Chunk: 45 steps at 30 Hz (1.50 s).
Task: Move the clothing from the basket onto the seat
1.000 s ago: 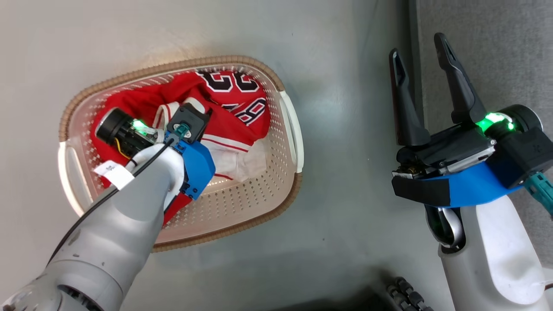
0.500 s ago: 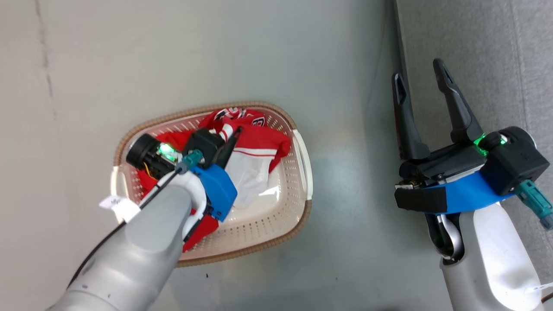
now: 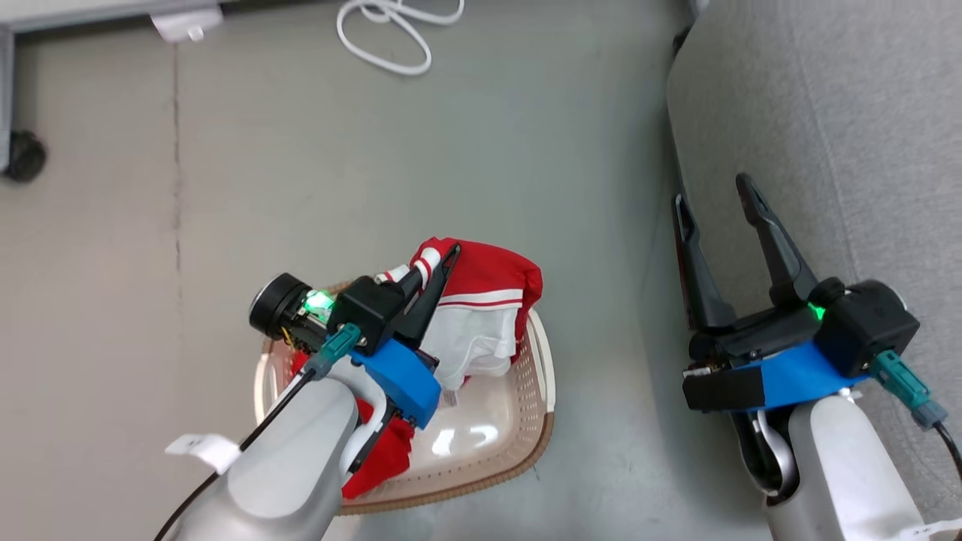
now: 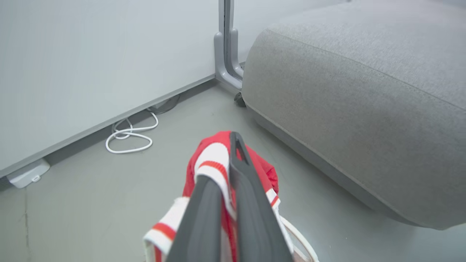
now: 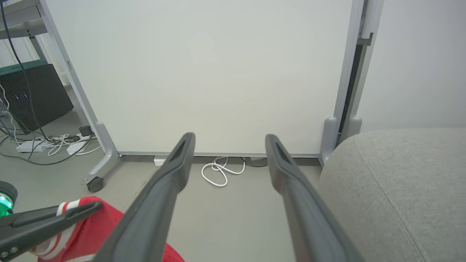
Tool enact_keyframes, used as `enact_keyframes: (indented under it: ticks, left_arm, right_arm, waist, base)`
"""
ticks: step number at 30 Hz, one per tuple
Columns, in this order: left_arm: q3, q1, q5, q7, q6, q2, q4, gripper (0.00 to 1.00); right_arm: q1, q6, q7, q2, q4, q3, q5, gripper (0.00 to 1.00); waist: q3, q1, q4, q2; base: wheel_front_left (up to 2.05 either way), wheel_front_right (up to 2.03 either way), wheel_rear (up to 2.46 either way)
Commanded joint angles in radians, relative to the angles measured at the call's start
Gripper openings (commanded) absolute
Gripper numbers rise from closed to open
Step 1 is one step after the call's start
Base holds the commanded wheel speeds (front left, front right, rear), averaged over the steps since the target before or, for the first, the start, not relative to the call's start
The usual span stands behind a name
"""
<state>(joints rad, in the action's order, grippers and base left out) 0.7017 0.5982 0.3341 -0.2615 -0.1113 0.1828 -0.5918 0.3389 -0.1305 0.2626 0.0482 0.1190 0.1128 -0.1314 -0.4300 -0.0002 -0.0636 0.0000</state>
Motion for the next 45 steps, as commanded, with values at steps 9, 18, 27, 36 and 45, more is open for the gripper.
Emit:
enact_keyframes:
  ticks: [9,18,27,36,45]
  left_arm:
    - [-0.131,-0.113,-0.06,-0.005,-0.005,0.008,0.205,0.0]
    - [-0.204,-0.109,-0.106,-0.005,-0.01,-0.018,0.346,0.0]
    - [-0.225,-0.065,-0.133,-0.005,-0.016,-0.016,0.414,0.0]
    - [-0.203,-0.086,-0.131,-0.005,-0.02,-0.01,0.419,0.0]
    - [-0.163,-0.091,-0.13,-0.005,-0.021,-0.021,0.424,0.0]
  right_arm:
    - [-0.077,0.0,0.003,0.003,0.026,-0.011,-0.012,1.0]
    - [-0.132,0.0,0.003,0.003,0.038,-0.008,-0.027,1.0]
    - [-0.16,0.0,0.003,0.003,0.043,0.004,-0.042,1.0]
    - [-0.171,0.0,0.003,0.004,0.032,0.019,-0.028,1.0]
    - [-0.1,0.0,0.003,0.118,0.064,0.124,-0.006,1.0]
  waist:
    - [0.172,0.0002,0.003,0.0]
    - [0.258,0.0002,0.012,0.0]
    - [0.318,0.0002,0.005,0.0]
    - [0.336,0.0002,0.001,0.0]
    - [0.334,0.0002,0.017,0.0]
  base:
    - [0.0,0.0,0.0]
    - [0.0,0.0,0.0]
    - [0.0,0.0,0.0]
    - [0.0,0.0,0.0]
    - [0.0,0.0,0.0]
